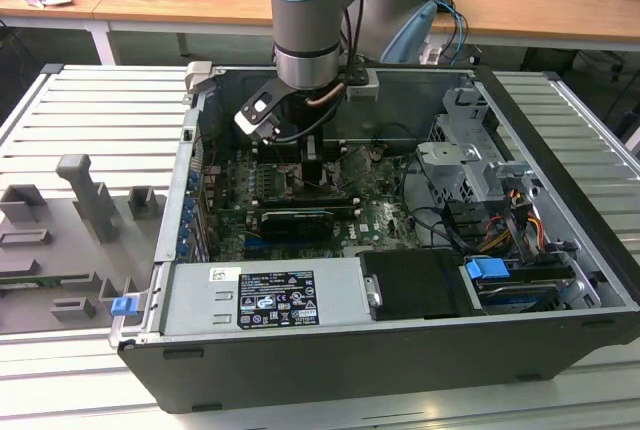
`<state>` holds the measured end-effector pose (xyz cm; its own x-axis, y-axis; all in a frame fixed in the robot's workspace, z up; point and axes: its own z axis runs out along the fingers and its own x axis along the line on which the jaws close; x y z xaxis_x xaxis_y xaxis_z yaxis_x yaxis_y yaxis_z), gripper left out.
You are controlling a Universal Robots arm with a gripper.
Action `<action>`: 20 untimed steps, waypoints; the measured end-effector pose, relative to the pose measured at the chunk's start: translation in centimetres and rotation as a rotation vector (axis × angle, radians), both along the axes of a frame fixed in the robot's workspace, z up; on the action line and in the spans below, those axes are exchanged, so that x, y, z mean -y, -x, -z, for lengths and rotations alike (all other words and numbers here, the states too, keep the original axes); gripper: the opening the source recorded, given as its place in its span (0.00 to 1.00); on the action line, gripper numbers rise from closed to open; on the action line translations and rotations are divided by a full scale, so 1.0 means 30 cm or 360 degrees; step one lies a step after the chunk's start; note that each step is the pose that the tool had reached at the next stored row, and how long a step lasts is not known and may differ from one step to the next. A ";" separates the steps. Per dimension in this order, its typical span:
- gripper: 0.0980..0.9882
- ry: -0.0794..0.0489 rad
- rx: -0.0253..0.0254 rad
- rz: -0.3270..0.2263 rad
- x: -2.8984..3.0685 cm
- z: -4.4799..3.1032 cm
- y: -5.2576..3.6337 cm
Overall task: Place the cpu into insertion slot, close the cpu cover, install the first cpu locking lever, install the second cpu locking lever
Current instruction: 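Place the cpu into insertion slot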
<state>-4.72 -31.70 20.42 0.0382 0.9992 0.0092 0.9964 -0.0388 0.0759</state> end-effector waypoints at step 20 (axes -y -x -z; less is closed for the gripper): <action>0.58 0.0003 -0.00065 0.0009 -0.001 0.003 -0.005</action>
<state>-4.58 -31.68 20.34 0.0439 0.9990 0.0069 0.9964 -0.0443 0.0720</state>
